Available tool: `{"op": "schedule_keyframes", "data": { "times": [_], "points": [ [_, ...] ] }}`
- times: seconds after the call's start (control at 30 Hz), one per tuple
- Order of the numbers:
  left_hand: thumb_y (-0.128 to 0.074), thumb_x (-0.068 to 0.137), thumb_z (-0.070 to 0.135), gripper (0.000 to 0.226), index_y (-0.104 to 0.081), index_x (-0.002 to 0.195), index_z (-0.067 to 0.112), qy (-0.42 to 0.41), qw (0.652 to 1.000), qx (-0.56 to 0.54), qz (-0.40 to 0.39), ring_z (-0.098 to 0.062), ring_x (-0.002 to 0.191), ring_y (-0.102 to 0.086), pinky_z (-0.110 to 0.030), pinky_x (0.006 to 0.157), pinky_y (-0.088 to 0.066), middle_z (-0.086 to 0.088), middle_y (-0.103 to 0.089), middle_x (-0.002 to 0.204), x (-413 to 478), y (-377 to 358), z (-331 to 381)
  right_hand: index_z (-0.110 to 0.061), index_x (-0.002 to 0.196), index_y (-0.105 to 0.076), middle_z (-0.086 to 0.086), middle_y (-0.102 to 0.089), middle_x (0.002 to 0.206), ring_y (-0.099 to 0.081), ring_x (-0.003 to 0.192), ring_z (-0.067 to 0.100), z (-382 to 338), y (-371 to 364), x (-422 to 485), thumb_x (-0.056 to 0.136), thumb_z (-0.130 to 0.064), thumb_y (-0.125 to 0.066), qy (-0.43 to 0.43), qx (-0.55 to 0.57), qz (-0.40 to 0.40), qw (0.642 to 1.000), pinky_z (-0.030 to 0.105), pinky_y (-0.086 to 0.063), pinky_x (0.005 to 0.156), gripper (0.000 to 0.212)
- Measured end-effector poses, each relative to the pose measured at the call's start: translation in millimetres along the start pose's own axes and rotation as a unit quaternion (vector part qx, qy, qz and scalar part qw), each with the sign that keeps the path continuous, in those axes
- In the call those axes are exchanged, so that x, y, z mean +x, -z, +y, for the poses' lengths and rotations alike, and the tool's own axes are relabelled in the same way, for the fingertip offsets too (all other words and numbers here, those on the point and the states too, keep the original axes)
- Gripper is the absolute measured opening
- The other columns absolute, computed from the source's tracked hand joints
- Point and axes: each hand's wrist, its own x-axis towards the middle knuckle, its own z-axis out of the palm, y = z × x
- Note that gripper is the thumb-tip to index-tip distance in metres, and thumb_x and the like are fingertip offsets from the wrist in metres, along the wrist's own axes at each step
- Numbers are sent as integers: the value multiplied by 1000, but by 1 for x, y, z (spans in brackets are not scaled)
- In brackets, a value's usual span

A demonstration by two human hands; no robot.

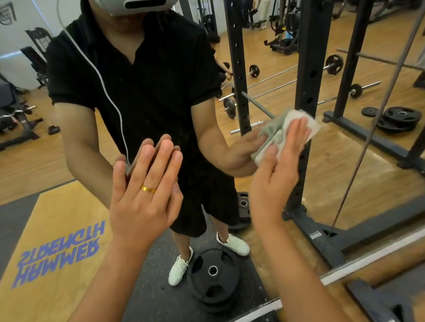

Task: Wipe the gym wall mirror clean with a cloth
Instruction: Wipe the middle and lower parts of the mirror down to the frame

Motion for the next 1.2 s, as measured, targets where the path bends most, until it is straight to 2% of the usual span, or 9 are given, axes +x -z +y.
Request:
{"op": "schedule_keyframes", "data": {
  "times": [0.17,0.27,0.43,0.67,0.8,0.87,0.97,1.07,1.2],
  "points": [
    [-56,98,21,63,-41,158,12,1,1000,-4,-9,-26,157,-23,-50,127,-11,-6,-30,168,-1,1,-1,-9,161,-18,-3,-13,172,-8,159,29,24,-10,-88,109,-16,-36,56,-61,-97,992,61,-27,122,55],
    [-56,98,20,62,-41,158,12,2,1000,-12,-6,-26,157,-23,-50,127,-11,-7,-30,168,-1,1,0,-25,165,-8,-16,-4,171,-4,160,22,22,1,-53,111,-22,-33,95,-64,-113,987,57,-24,125,59],
    [-54,99,21,62,-40,158,12,-3,1000,-18,-11,-26,157,-22,-50,127,-11,-6,-28,169,0,0,-2,-5,162,-12,7,-6,171,-1,159,22,-4,6,14,110,-13,-39,38,-45,-37,998,47,-17,129,59],
    [-56,98,19,61,-43,157,11,0,999,-34,-21,-29,153,-32,-57,120,-26,-9,-37,164,5,2,-2,-15,163,-10,-2,-9,172,-9,159,27,33,-5,-101,112,-28,-33,40,-68,-130,988,36,-15,129,57],
    [-55,99,17,62,-38,158,9,-19,994,-90,-53,-28,158,-20,-59,122,-22,-7,-18,172,8,17,-6,-15,162,-11,-17,-1,171,-4,160,21,24,1,-64,110,-24,-38,53,-62,-120,990,41,-24,127,59],
    [-58,97,14,62,-40,156,6,-28,991,-115,-64,-27,159,-17,-63,119,-27,-8,-17,172,-4,34,-18,-10,162,-18,-10,-6,170,-6,160,24,3,3,-30,111,-21,-38,43,-36,-80,995,42,-23,128,56],
    [-61,93,11,65,-42,155,5,-9,997,-73,-39,-28,157,-22,-56,126,-14,-10,-25,170,-37,57,-49,-4,161,-23,6,-15,170,-8,159,28,-20,-4,2,112,-16,-38,16,-10,-20,1000,50,-22,127,53],
    [-64,92,12,71,-38,158,6,16,998,-50,-45,-31,156,-27,-64,116,-29,-13,-27,168,-62,61,-83,-7,160,-22,11,-19,169,-10,159,31,-22,-21,-19,111,-14,-36,12,-31,-2,999,46,-15,130,52],
    [-61,95,20,69,-36,159,9,-4,999,-35,-34,-29,156,-26,-57,103,-39,-13,-29,167,-72,47,-96,-6,160,-20,7,-15,170,-6,159,31,-10,-29,-87,109,-13,-39,35,-46,-80,995,50,-19,128,55]
  ]
}}
